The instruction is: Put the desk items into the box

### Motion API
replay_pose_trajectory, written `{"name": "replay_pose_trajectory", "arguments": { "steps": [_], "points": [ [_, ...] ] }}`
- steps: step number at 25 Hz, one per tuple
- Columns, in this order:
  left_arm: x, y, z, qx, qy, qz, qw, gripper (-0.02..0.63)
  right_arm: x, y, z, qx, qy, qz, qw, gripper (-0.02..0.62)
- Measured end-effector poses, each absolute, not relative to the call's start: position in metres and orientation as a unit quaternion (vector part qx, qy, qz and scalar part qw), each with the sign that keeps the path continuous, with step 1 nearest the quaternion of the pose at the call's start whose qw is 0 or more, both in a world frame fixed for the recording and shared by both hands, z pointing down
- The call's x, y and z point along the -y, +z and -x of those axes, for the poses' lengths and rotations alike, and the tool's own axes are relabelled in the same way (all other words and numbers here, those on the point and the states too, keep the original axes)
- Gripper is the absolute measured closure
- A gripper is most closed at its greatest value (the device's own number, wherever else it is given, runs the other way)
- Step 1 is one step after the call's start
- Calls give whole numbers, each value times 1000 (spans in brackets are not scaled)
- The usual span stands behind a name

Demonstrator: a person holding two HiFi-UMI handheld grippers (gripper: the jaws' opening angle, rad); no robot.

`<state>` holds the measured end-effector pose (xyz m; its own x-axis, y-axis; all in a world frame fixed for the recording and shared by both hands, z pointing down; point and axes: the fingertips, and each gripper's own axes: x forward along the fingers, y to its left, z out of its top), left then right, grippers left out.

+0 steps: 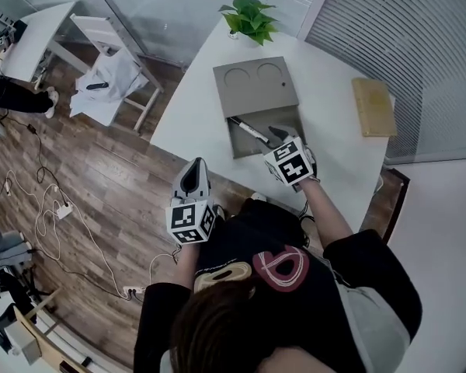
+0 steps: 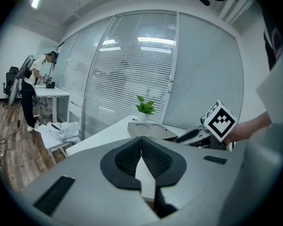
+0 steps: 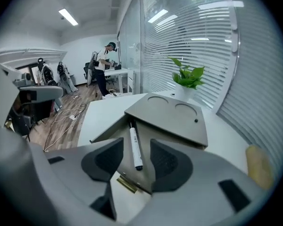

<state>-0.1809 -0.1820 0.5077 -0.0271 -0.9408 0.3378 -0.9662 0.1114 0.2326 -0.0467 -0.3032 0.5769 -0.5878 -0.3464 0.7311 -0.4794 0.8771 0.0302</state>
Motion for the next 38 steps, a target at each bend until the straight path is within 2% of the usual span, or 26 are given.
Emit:
{"name": "replay_pose_trajectory", "arguments": {
  "steps": [20,24,28,38],
  "points": [
    [207,508,124,611,27,-763,209,588,277,538,-16,862,149,-411,259,413],
    [207,509,108,589,35,-780,210,588,270,527,-38,846,158,-467,204,420],
    [203,510,85,565,43,-797,208,588,261,522,-66,821,158,-520,178,476],
    [198,507,44,523,52,-828,197,588,241,525,-105,789,165,-567,170,572]
  ]
}}
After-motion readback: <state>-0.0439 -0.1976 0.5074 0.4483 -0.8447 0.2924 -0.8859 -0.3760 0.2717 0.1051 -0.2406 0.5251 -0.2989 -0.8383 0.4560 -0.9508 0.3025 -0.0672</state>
